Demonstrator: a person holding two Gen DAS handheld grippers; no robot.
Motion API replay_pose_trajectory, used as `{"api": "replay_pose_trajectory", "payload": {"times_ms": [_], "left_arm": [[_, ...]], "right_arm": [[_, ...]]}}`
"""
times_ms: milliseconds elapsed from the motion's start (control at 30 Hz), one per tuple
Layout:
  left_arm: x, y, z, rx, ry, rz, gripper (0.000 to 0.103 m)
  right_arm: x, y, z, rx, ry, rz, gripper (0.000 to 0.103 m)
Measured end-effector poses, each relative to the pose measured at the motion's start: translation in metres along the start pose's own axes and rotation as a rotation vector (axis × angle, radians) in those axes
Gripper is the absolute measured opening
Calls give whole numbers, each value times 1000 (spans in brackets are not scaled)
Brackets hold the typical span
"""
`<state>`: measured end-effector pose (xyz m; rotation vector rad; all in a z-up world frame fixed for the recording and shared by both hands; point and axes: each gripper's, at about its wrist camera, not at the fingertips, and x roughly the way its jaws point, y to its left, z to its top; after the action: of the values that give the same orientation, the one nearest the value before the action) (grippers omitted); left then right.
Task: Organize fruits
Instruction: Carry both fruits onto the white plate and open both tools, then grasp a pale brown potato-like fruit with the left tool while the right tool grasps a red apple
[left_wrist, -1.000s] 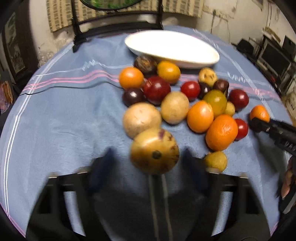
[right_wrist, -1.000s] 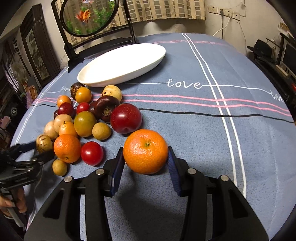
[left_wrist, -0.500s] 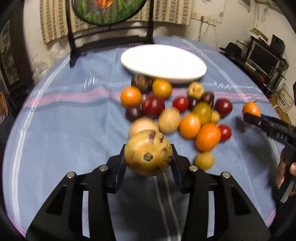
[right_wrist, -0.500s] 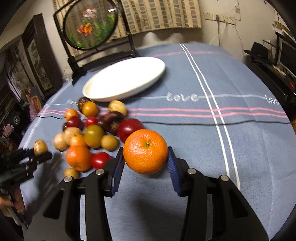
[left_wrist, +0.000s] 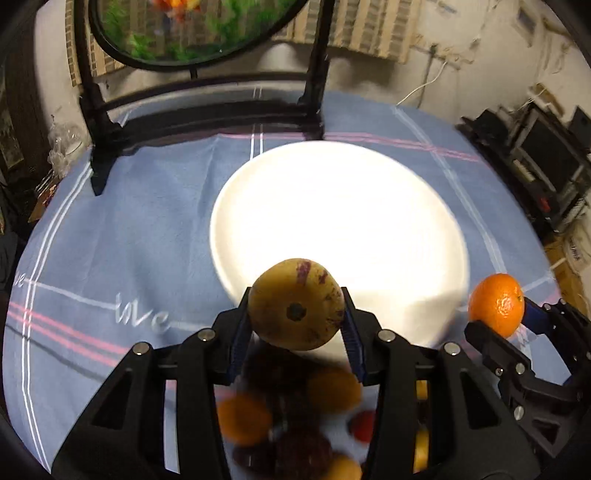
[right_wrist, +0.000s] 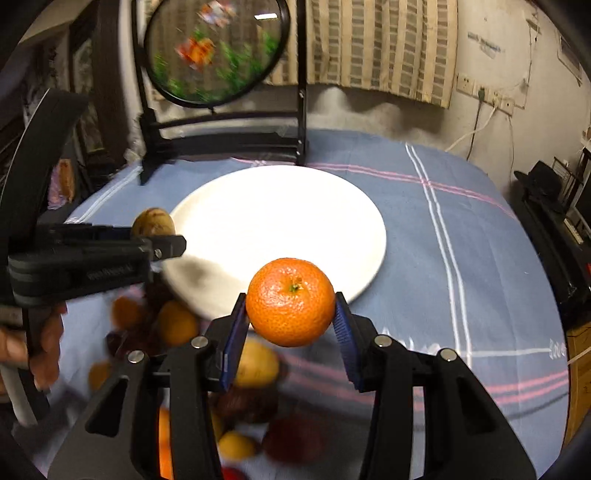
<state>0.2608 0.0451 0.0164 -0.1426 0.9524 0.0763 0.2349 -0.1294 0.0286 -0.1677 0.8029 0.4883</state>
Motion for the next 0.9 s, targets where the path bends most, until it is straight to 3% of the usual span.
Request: {"api": "replay_pose_trajectory", "payload": {"times_ms": [67, 267, 300, 333, 367, 467, 533, 667, 900], "left_arm": [[21, -1, 7, 2, 32, 18, 45], [41, -4, 21, 10, 29, 39, 48], [41, -2, 25, -3, 19, 40, 53], [41, 0, 30, -21, 2, 43, 75], [35, 3, 35, -47, -36, 60, 84], [17, 6, 38, -64, -86, 36, 86], [5, 4, 36, -39, -91, 30, 86], [-26, 1, 11, 15, -124, 43, 92], [-70, 2, -64, 105, -166, 42, 98]], "right_arm": [[27, -5, 11, 14, 49, -3, 45], [70, -19, 36, 37, 127, -36, 46], [73, -22, 40, 41, 125, -46, 50], [76, -24, 45, 45, 120, -51, 54], [76, -26, 50, 51, 109, -56, 55], [63, -31, 51, 72, 82, -65, 67], [48, -30, 48, 71, 47, -47, 67], [12, -26, 23, 84, 25, -33, 67], [-36, -18, -39, 83, 11, -4, 67]]}}
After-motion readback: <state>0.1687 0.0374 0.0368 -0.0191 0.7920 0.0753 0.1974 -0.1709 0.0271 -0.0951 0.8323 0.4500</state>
